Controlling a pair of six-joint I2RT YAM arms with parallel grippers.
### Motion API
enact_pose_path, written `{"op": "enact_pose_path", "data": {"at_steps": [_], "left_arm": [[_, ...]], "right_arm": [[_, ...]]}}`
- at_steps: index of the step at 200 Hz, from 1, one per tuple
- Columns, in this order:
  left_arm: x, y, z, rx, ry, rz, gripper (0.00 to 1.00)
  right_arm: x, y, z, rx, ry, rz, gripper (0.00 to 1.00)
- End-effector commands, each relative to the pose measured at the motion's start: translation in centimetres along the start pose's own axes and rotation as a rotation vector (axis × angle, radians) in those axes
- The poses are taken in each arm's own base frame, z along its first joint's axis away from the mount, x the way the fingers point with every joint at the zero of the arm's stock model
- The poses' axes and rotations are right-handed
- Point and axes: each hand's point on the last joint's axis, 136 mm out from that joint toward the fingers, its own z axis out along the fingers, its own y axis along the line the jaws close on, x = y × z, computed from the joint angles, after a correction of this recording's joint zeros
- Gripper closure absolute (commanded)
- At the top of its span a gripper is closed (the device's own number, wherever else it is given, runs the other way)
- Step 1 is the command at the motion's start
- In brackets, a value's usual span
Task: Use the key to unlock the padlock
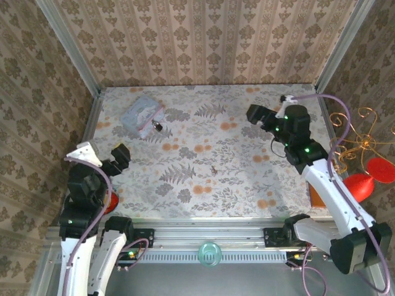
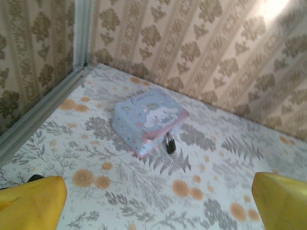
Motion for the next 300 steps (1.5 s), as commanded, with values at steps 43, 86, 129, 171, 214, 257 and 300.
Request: {"op": "enact_pose_path", "data": {"at_steps": [43, 86, 129, 171, 214, 257, 300], "left_arm": [[9.1, -0.2, 2.7, 0.041, 0.436, 0.091, 0.00], [10.9, -0.1, 3.6, 0.022, 0.544, 0.118, 0.00], [11.1, -0.1, 3.9, 0.028, 0.552, 0.120, 0.00], [11.0, -0.1, 3.8, 0.028, 0.544, 0.119, 0.00], [11.1, -0.1, 3.9, 0.027, 0.545, 0.115, 0.00], [10.8, -0.1, 3.7, 0.031, 0.524, 0.113, 0.00], [10.8, -0.1, 3.7, 0.028, 0.523, 0.117, 0.00]], "right_arm": [[8.4, 2.1, 0.3, 0.153, 0.257, -0.023, 0.01], [14.5, -0.7, 0.2, 0.309, 0.407, -0.043, 0.06], [17.4, -2.0, 0.4, 0.368, 0.496, -0.021, 0.12], [20.9, -2.2, 0.8, 0.385, 0.576, -0.044, 0.19], [24.1, -2.1, 1.2, 0.406, 0.630, -0.068, 0.27], [27.2, -1.7, 2.4, 0.395, 0.694, -0.031, 0.40], [29.4, -1.3, 3.9, 0.398, 0.725, -0.011, 0.49]]}}
